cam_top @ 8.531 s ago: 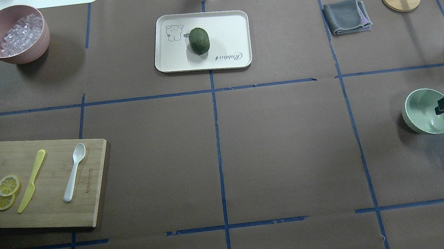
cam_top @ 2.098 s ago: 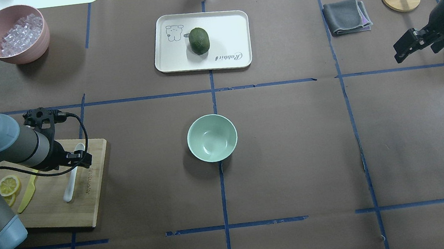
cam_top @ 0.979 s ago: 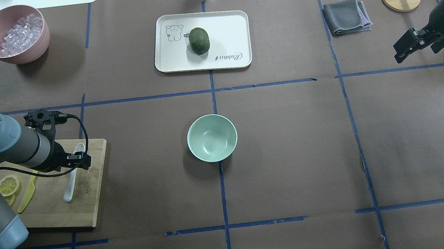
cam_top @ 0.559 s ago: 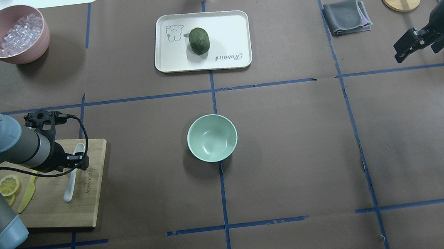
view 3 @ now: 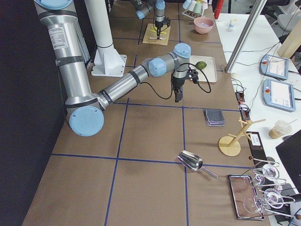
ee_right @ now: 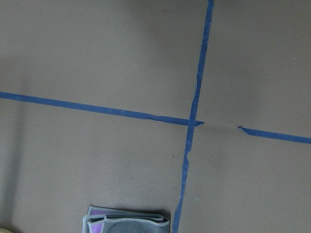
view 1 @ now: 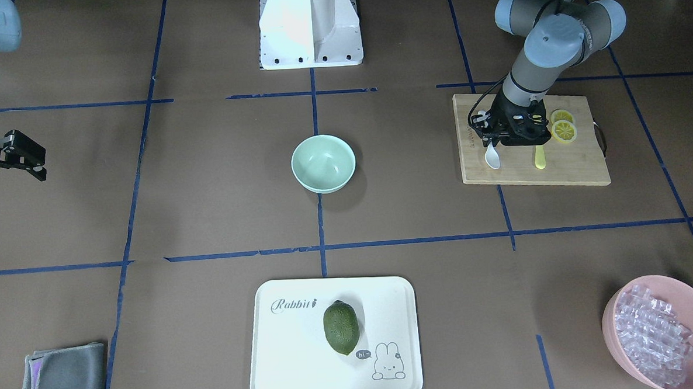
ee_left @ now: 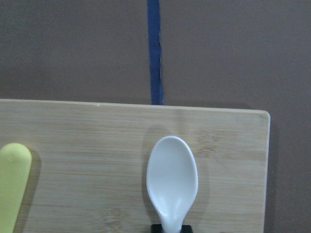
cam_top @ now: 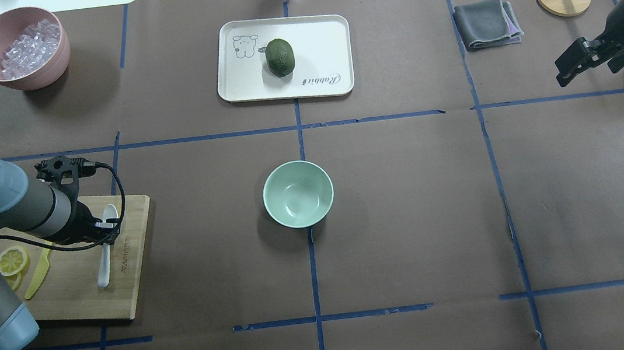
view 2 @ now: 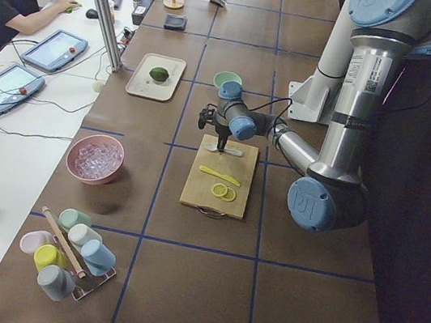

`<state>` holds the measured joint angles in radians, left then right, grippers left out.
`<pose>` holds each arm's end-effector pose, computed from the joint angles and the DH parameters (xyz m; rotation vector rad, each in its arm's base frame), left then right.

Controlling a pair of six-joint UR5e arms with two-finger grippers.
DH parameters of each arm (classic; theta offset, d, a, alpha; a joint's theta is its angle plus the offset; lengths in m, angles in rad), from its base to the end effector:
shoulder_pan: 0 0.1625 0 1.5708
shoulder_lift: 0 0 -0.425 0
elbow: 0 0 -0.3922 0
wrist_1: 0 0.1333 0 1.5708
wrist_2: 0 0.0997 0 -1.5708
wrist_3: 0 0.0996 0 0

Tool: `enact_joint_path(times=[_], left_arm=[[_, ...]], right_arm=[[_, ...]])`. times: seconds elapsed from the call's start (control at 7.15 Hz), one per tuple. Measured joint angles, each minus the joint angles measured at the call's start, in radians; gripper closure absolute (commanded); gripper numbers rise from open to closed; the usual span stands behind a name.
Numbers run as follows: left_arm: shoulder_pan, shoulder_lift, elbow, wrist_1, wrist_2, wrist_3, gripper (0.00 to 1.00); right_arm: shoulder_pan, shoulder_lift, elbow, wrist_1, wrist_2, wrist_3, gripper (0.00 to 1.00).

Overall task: Place spoon in bowl
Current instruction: 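Lower the left gripper onto the white spoon handle and grasp it, then lift the white spoon with the left gripper and carry it over the green bowl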

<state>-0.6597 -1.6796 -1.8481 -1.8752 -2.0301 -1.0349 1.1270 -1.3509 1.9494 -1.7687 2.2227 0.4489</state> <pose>0.3746 -0.4034 0.4426 0.0173 0.8078 0.0415 -0.1658 -0.5185 0.3903 0.0708 -0.7467 -0.1257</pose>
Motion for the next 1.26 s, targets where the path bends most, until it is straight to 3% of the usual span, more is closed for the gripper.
enact_joint_path(times=[0.42, 0.56, 0.84, 0.98, 1.26], left_arm=[[-0.007, 0.01, -0.127, 0.089, -0.068, -0.005, 1.0], [-0.008, -0.048, -0.17, 0.18, -0.091, -0.035, 1.0], [0.003, -0.282, -0.173, 0.388, -0.114, -0.179, 1.0], [0.028, -0.387, -0.139, 0.433, -0.113, -0.257, 1.0], [0.083, -0.578, 0.024, 0.445, -0.088, -0.354, 1.0]], right_arm=[[0.004, -0.001, 0.002, 0.0, 0.0, 0.0, 0.0], [0.008, -0.001, 0.002, 0.0, 0.0, -0.001, 0.0], [0.013, -0.002, 0.0, 0.0, -0.001, -0.001, 0.0], [0.014, -0.004, 0.001, 0.0, -0.002, -0.001, 0.0], [0.014, -0.005, 0.002, 0.0, -0.003, -0.001, 0.0]])
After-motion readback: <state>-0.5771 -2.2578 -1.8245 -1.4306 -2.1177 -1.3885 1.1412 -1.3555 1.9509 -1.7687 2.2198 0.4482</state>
